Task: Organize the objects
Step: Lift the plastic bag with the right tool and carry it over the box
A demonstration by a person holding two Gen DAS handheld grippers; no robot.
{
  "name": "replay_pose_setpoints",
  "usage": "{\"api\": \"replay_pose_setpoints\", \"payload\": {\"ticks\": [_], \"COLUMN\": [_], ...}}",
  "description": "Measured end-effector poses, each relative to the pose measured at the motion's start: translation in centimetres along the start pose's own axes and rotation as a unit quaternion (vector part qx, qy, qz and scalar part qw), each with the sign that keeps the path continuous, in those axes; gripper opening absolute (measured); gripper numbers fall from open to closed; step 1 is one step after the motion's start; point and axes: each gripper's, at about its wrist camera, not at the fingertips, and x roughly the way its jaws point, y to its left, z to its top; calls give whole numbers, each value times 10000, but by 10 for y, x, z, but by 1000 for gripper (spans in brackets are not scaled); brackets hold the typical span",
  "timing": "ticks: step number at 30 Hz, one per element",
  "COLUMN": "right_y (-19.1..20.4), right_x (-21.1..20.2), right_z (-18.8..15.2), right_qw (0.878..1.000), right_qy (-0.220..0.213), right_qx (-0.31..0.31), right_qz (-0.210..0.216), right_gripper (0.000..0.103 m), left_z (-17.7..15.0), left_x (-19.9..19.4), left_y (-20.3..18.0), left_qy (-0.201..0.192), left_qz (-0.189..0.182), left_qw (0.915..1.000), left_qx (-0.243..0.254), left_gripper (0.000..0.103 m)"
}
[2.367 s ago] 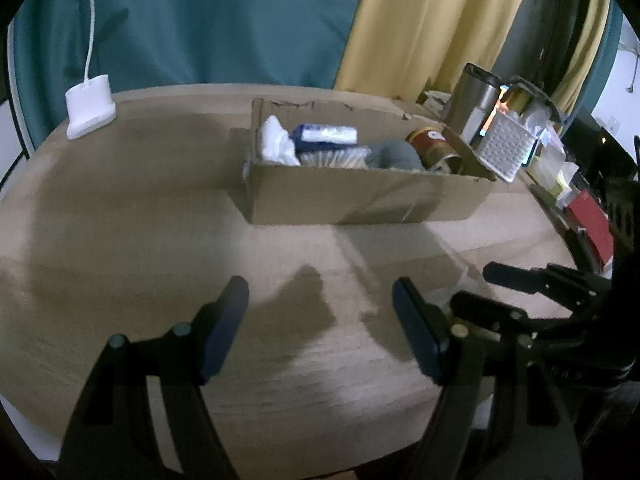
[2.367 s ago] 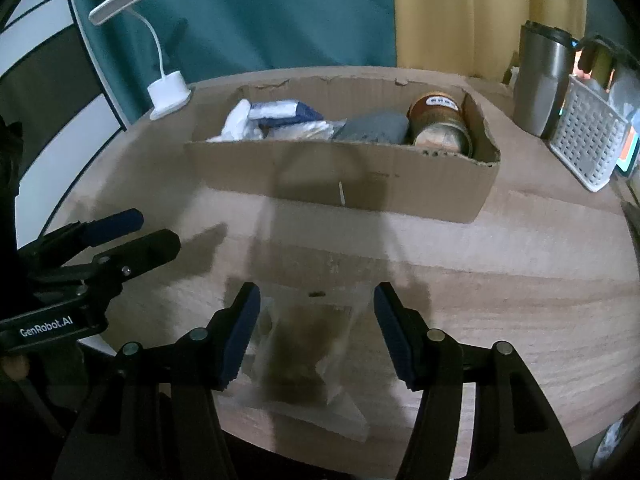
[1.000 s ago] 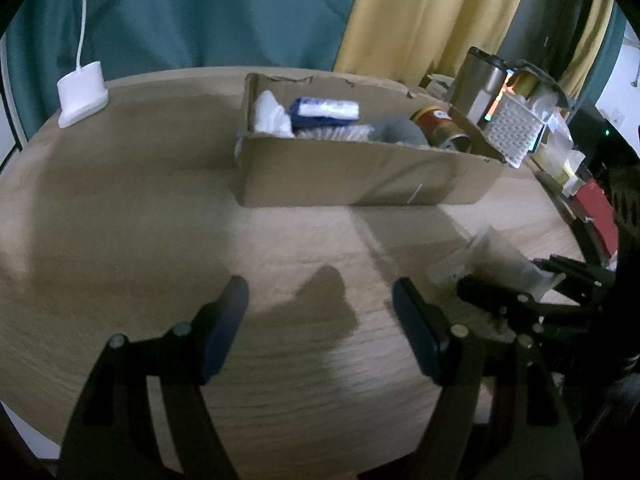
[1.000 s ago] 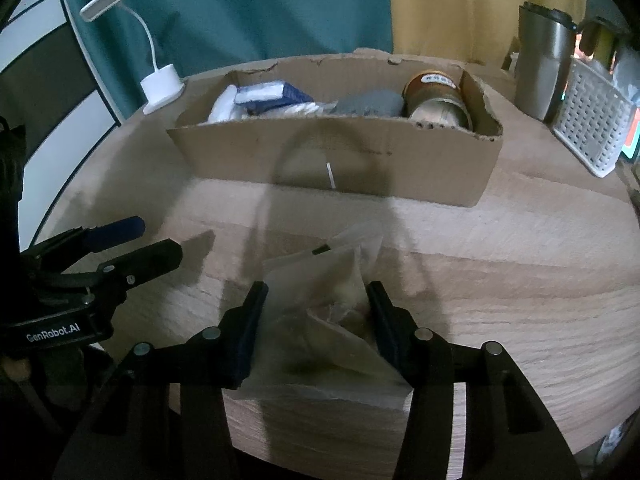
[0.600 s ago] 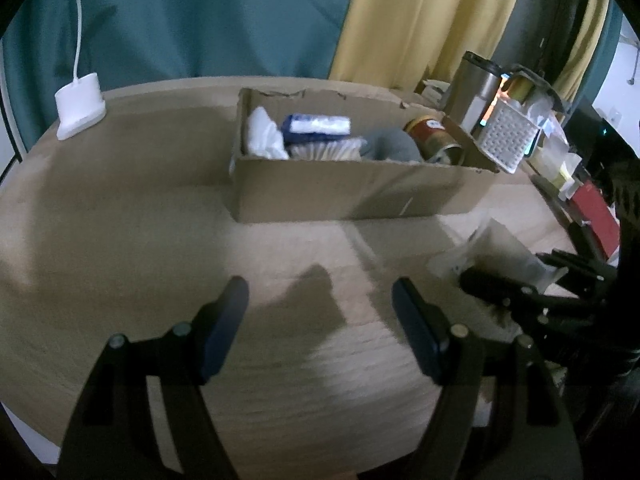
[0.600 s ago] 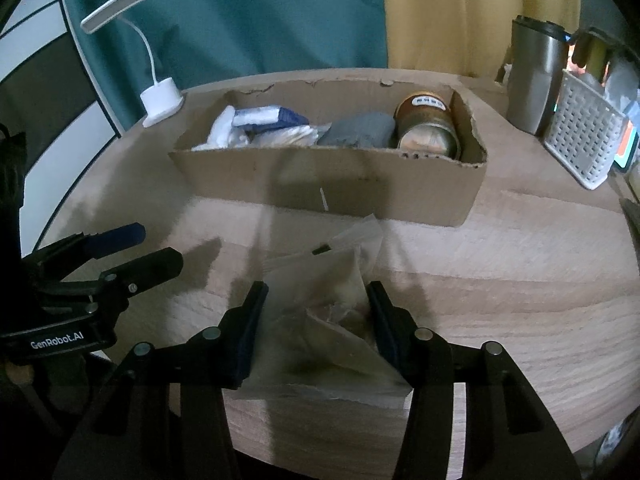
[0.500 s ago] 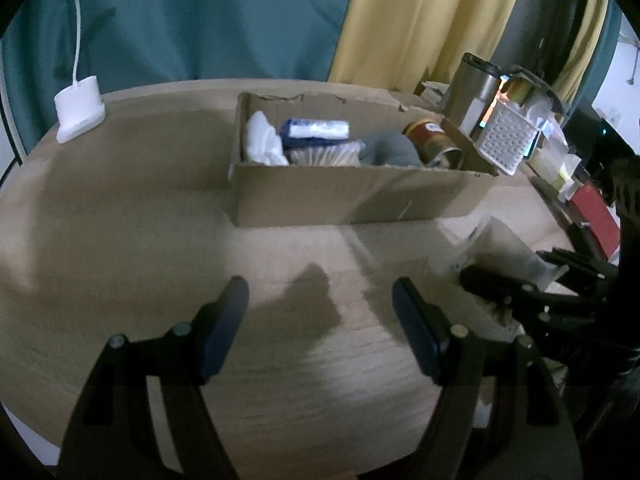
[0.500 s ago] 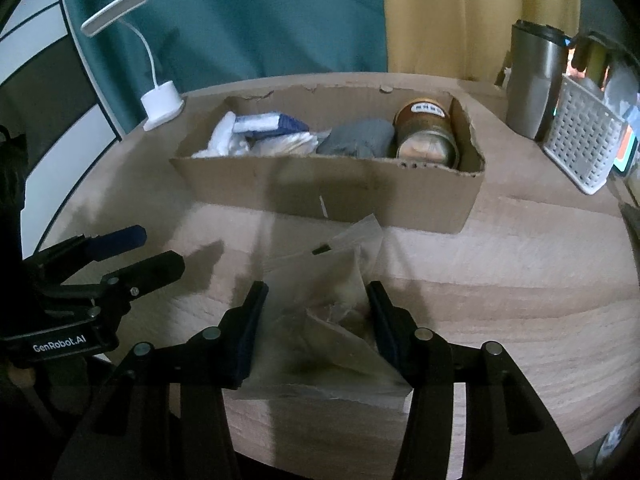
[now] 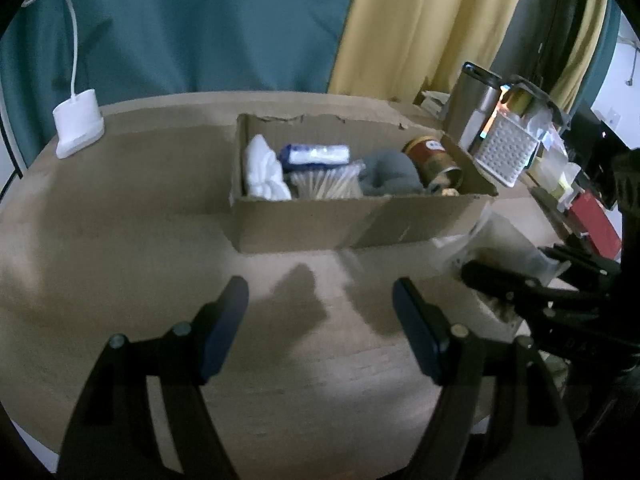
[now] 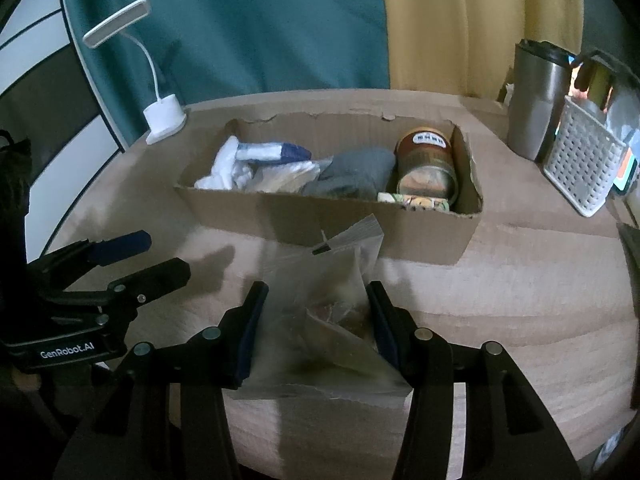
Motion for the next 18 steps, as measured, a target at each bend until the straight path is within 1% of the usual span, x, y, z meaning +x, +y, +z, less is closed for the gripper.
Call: {"api": "replay_pose_setpoints", "payload": {"ticks": [18], "right_y": [-5], "right_x": [3], "right_z": [24], "right_qw": [10000], "right_qy": [-77], "right_qx": [-26], "right_qz": [-11], "right_gripper": [53], "left_z": [24], "left_x": [5], "left_y": [3], "left_qy": [-72], "left_qz": [8], "left_qw": [10000], "left_qx": [23], "left_gripper": [76]}}
